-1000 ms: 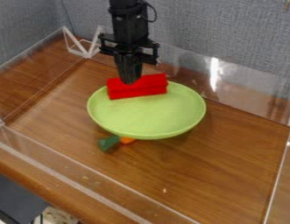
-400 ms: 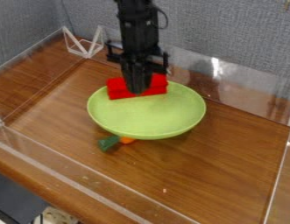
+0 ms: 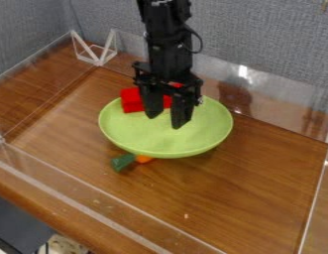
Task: Put the red object on the green plate
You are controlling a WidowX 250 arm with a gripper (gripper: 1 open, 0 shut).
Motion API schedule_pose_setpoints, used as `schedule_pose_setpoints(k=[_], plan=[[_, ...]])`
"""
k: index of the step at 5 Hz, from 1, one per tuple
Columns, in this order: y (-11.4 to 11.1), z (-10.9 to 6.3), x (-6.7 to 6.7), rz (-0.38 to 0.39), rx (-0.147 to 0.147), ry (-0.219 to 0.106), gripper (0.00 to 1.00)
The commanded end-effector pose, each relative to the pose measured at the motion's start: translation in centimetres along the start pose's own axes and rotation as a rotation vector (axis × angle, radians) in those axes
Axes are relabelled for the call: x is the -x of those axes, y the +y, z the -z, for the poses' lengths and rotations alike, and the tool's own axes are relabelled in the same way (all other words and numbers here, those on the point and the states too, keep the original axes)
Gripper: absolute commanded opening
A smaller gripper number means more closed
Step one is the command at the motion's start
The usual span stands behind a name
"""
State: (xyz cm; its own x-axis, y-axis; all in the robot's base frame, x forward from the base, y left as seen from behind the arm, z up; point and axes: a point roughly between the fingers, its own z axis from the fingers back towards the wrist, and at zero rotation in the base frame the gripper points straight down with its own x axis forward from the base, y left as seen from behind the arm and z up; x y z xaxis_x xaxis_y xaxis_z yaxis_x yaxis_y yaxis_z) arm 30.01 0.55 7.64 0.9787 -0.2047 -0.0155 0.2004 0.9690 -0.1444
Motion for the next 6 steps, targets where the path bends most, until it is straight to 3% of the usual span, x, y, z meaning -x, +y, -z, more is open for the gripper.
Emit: schedule_pose_setpoints(k=[1,2,3,6], plan=[[0.5,0.0,-0.3,0.052,-0.007,-0.019,0.00],[1.4,0.1,0.3,-0.045,-0.002,-0.028,1.00],[2.1,0.1,1.1,-0.134,0.005,-0.034,1.00],[1.8,-0.8,-0.2,-0.051,-0.036,-0.068,1.00]])
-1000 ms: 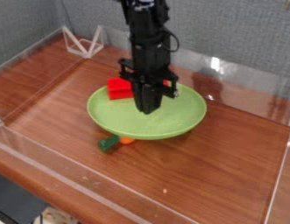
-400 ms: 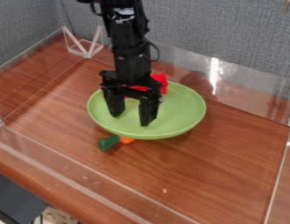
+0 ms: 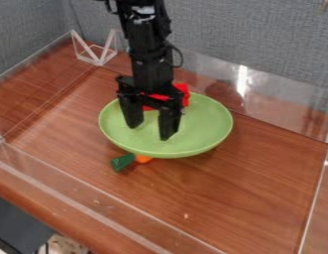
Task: Put the red object on the green plate
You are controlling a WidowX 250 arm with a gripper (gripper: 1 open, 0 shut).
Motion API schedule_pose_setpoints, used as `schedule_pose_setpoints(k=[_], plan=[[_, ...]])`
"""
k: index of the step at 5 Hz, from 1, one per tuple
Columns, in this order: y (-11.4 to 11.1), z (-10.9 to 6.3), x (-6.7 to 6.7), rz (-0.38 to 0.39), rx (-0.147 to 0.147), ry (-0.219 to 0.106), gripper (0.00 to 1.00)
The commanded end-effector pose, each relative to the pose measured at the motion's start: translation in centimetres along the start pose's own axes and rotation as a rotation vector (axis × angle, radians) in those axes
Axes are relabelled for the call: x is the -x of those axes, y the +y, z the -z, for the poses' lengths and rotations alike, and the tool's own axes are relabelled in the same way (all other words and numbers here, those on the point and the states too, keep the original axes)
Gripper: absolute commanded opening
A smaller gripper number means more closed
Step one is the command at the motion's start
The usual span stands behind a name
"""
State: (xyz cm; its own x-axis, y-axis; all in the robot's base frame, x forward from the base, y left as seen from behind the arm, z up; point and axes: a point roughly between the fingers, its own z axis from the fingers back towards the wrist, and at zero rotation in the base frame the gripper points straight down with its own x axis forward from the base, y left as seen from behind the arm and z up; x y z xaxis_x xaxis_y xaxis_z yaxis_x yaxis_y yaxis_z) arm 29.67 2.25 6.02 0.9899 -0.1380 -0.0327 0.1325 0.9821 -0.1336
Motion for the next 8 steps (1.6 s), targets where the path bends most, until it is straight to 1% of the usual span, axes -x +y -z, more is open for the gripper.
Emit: schedule_pose_setpoints(k=[1,2,3,4,5,6,7,8], plan=[[-0.4,-2.3,-1.0,-0.007,-0.028,-0.080,1.00],[-0.6,-2.4,-1.2,-0.032,-0.031,-0.081,1.00],[0.4,-2.8,-1.7,-0.136,-0.032,-0.089,0.00],[1.4,-3.3,-2.1,-0.240,-0.032,-0.097,0.00],[2.3,-3.7,-2.4,-0.337,-0.024,-0.099,1.00],[2.3,-3.0,-2.8,-0.336,-0.023,-0.083,1.00],[2.4,-2.4,-3.3,-0.352,-0.024,-0.076,0.00],[2.7,-2.2,-3.5,-0.389,-0.025,-0.074,0.00]])
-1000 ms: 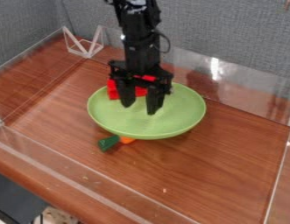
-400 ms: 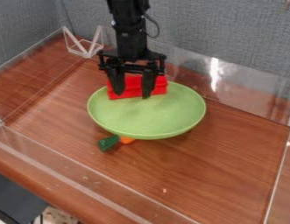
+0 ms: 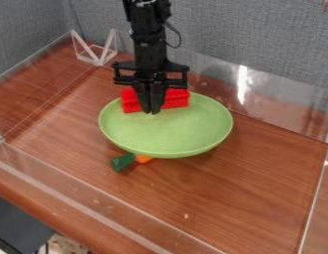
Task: Put the red object on the green plate
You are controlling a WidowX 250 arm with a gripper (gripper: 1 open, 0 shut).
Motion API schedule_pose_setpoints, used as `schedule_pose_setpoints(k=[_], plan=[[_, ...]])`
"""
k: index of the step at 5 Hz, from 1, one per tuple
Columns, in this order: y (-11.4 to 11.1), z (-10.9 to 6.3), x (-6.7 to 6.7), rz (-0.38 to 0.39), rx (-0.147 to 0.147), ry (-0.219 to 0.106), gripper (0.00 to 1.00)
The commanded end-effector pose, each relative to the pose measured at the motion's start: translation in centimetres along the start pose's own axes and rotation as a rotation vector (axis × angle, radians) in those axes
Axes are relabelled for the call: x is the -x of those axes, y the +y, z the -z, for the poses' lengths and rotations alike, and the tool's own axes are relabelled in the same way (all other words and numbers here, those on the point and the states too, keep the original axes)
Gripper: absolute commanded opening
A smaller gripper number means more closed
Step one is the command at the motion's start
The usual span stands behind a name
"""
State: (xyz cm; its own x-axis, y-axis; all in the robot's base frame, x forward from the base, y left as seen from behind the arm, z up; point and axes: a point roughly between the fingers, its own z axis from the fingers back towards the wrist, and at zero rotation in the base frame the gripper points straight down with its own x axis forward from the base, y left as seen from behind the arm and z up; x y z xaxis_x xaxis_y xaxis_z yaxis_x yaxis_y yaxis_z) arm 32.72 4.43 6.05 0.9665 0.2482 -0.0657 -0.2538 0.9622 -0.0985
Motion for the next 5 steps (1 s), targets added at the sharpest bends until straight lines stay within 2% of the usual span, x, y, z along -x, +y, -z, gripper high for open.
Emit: schedule_pose_setpoints(k=[1,2,3,4,5], plan=[[-0.4,-1.5,-0.6,-0.005,0.006,-0.054,0.00],[-0.7,-0.5,-0.5,-0.011,0.007,-0.045,1.00],[-1.0,0.5,-0.4,-0.017,0.007,-0.036,1.00],[-0.9,-0.8,0.0,0.006,0.008,-0.059,1.00],[-1.0,-3.2,0.4,0.030,0.020,-0.093,1.00]])
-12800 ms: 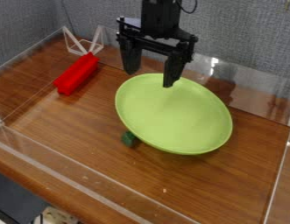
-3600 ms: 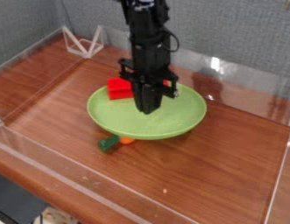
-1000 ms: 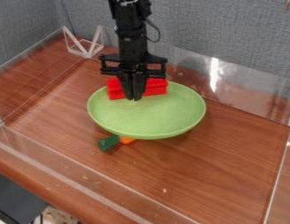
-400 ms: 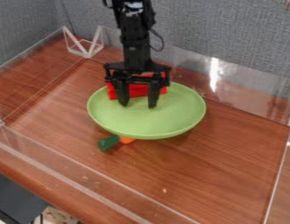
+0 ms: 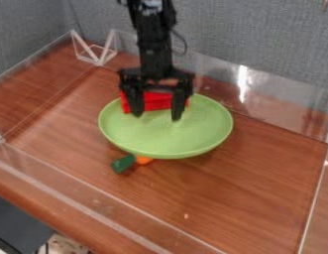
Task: Put the red object on the green plate
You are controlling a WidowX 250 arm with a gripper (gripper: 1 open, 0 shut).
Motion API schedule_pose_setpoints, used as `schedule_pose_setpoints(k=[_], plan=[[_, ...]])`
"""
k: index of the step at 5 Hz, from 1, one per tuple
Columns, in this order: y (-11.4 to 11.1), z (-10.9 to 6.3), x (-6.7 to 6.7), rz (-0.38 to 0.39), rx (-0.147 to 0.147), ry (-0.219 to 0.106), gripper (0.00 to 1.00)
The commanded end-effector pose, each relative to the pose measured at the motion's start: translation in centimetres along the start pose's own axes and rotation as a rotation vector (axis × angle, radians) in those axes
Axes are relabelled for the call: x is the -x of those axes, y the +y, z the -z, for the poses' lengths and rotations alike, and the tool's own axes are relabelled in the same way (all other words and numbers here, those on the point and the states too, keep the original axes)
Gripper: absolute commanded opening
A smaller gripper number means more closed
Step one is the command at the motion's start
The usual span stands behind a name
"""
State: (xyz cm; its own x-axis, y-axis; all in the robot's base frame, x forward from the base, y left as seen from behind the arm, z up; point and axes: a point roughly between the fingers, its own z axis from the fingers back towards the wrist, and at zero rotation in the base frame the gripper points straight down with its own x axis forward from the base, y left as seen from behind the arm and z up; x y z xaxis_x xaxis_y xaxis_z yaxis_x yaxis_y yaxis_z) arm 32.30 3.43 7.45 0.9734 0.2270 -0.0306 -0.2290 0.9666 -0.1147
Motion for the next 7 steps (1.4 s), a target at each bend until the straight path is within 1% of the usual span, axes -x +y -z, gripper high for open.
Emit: schedule_pose_setpoints(k=[1,3,4,5,6,7], plan=[[0.4,-1.9,-0.5,0.025,0.000,-0.064,1.00],[-0.6,-0.1,-3.1,0.060,-0.020,-0.020,1.00],[-0.8,2.3,-3.2,0.056,-0.026,-0.007,1.00],[-1.8,1.2,-2.5,0.040,-0.022,-0.033,1.00],[-1.8,-1.1,-3.2,-0.002,-0.025,-0.046,1.00],[-1.7,-3.6,-4.0,-0.043,-0.025,-0.067,0.00]])
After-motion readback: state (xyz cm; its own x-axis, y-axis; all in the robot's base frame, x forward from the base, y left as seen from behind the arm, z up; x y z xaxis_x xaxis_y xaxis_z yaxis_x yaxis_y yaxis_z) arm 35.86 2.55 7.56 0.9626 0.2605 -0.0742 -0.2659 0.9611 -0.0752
